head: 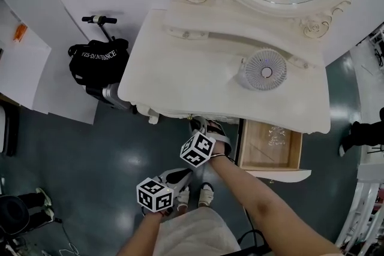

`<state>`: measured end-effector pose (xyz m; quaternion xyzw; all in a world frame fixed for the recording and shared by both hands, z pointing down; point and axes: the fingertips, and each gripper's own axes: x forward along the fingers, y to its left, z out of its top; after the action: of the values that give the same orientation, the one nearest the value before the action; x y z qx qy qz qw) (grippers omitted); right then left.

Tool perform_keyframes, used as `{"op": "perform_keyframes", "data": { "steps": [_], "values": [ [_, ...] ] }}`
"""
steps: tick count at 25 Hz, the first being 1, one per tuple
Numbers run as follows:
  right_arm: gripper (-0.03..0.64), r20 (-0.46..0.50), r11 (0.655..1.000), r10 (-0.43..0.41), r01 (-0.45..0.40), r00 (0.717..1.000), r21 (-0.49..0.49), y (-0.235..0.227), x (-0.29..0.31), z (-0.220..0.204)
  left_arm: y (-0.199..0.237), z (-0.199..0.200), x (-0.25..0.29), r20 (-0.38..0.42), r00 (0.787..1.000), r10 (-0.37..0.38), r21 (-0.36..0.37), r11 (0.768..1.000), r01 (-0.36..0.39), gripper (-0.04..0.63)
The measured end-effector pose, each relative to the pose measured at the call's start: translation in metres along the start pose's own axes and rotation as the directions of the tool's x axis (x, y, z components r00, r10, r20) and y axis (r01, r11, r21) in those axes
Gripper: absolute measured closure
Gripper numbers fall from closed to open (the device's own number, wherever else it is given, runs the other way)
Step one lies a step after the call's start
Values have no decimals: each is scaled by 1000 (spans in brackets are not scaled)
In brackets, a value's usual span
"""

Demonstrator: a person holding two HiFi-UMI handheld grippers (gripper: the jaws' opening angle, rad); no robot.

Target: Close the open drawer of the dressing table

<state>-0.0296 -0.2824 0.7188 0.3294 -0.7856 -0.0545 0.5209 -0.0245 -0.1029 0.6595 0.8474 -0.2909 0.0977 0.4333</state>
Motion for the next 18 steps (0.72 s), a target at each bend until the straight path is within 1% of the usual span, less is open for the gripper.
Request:
{"op": "perform_keyframes", "data": {
  "steps": [8, 15, 18],
  "values": [
    [566, 29, 999, 21, -22, 999, 44, 4, -45, 0, -16, 9, -9, -2, 1000, -21, 38, 999, 21, 577],
    [571, 47, 987, 57, -64, 997, 145, 14, -87, -7, -31, 14, -22, -7, 999, -39, 69, 997, 39, 577],
    [572, 65, 970, 86, -98, 994, 224, 18, -108, -7, -37, 17, -29, -13, 999, -50, 78, 996, 50, 577]
  ]
}}
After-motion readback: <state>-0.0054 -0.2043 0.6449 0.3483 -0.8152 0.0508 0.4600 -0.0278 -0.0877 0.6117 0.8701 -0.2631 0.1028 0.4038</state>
